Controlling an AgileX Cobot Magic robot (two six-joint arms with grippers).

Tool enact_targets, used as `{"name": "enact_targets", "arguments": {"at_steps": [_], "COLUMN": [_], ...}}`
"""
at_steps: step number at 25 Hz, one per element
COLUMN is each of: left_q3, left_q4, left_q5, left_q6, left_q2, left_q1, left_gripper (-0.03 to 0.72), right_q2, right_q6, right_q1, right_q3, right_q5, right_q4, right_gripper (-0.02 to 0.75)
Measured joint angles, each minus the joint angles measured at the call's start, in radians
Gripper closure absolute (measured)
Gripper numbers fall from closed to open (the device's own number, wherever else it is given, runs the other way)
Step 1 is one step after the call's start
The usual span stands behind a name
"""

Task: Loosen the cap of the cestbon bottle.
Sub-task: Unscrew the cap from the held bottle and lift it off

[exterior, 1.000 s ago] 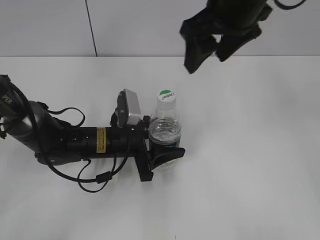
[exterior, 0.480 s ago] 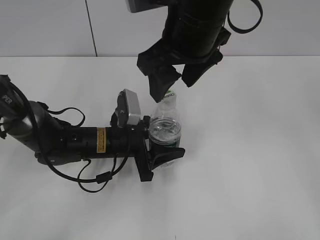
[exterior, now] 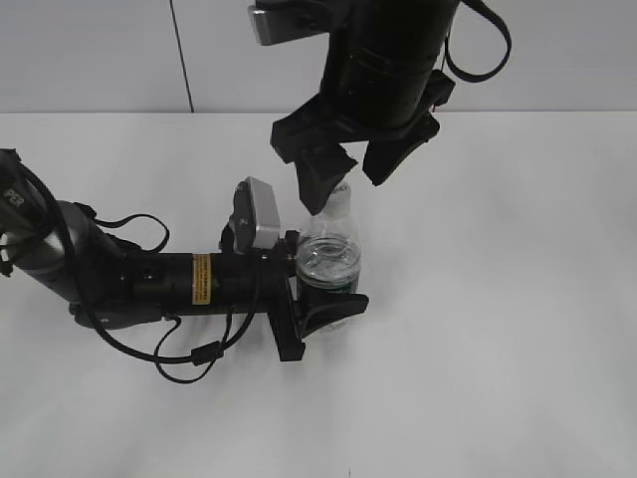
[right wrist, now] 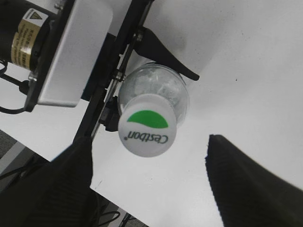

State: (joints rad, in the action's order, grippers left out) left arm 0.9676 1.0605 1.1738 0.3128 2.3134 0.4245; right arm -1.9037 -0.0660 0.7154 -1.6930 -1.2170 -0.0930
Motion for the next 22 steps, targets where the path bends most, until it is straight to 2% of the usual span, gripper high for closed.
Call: {"name": "enact_targets", "arguments": {"at_steps": [22], "left_q3": [0.0], "left_q4": [0.0], "left_q5": [0.0], "left_q6": [0.0], "left_q2": [0.0], "left_q1": [0.0], "left_gripper": [0.276], "right_q2": [-0.041], "right_q6": [0.0], "right_q1": [0.0], "right_q3": [-0.014], "right_q5": [0.0], "right_q4": [-0.01], "right_gripper": [0.174]}}
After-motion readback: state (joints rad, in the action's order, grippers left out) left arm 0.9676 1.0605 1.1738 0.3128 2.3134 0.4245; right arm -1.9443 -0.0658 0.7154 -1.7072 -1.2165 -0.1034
